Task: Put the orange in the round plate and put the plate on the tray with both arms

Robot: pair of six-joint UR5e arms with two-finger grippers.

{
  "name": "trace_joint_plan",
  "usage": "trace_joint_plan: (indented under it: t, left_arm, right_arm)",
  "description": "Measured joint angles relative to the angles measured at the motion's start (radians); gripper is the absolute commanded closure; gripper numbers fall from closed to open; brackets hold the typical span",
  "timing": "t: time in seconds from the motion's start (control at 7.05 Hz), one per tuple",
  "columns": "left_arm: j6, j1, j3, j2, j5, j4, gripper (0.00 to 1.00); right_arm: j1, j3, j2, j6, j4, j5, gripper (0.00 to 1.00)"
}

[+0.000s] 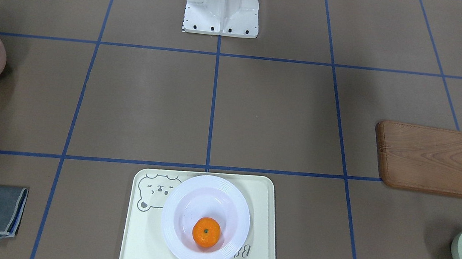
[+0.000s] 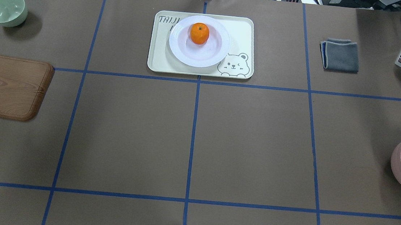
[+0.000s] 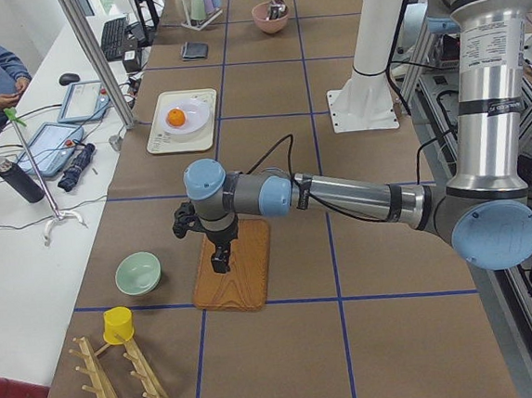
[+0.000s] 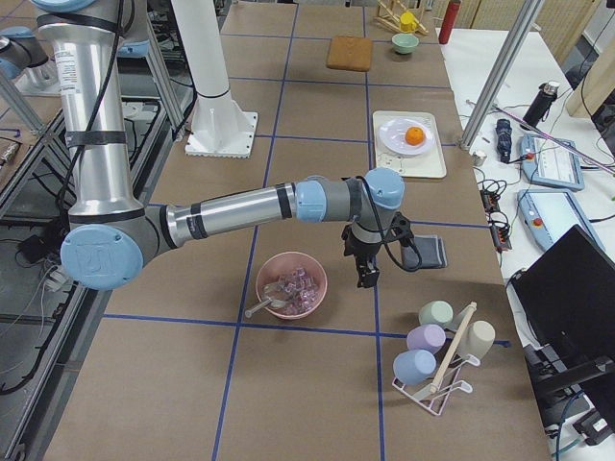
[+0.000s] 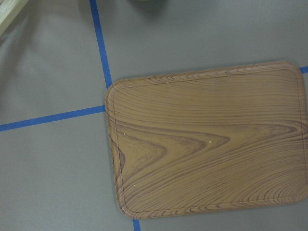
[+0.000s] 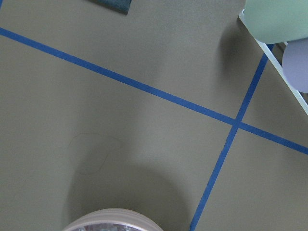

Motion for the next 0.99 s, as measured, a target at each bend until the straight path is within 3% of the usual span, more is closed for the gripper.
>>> trace_joint_plan:
  t: [0.43,0.99]
  left_arm:
    - [0.082,-0.003,-0.006,-0.024,-0.004,0.109,0.02]
    - [0.139,-0.030,-0.011,-0.028,-0.007,0.129,0.02]
  right_arm:
    - [-0.002,-0.016,-0.002,0.096,0.007,0.009,0.00]
    - [-0.002,-0.006,-0.012,0.204,0.011,0.011,0.00]
